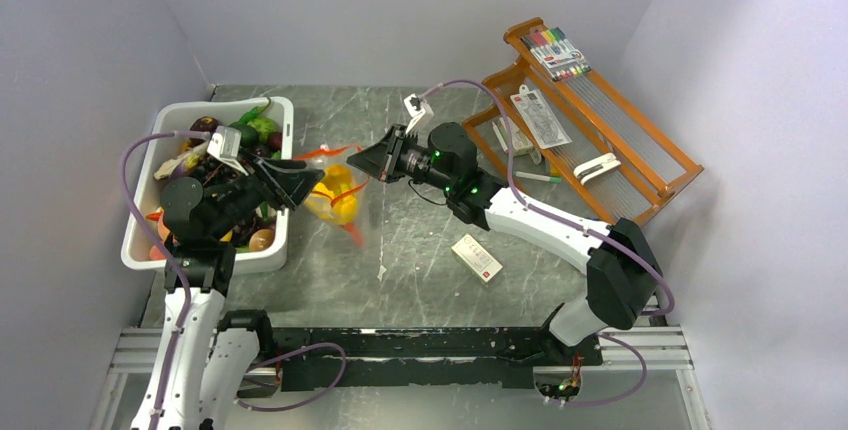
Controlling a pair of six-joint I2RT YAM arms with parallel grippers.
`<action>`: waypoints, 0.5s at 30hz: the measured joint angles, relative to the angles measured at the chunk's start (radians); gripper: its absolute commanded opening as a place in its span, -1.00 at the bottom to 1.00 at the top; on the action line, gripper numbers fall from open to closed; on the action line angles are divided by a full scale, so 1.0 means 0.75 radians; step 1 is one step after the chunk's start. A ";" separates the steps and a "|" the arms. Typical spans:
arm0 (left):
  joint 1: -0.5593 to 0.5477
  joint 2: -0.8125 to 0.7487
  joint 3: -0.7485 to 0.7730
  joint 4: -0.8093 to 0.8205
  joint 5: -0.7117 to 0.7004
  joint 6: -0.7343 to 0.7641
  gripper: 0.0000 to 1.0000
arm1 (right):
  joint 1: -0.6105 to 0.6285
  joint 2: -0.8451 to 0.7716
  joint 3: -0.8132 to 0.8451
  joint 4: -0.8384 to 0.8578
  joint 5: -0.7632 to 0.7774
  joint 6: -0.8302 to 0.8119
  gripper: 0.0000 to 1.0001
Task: Place the food in the zip-top bag and seal the zipper
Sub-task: Place the fake fruit in the zipper food storage bag.
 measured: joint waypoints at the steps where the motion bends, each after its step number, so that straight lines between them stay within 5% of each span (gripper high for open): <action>1: 0.000 0.003 0.006 -0.006 0.000 0.006 0.52 | 0.000 0.000 0.003 -0.012 0.003 -0.009 -1.00; 8: 0.000 0.050 0.103 -0.110 -0.002 0.023 0.54 | -0.004 0.000 0.012 -0.106 0.030 -0.082 -1.00; 15: -0.003 0.158 0.315 -0.436 -0.166 0.246 0.57 | -0.029 -0.005 0.020 -0.209 0.034 -0.188 -1.00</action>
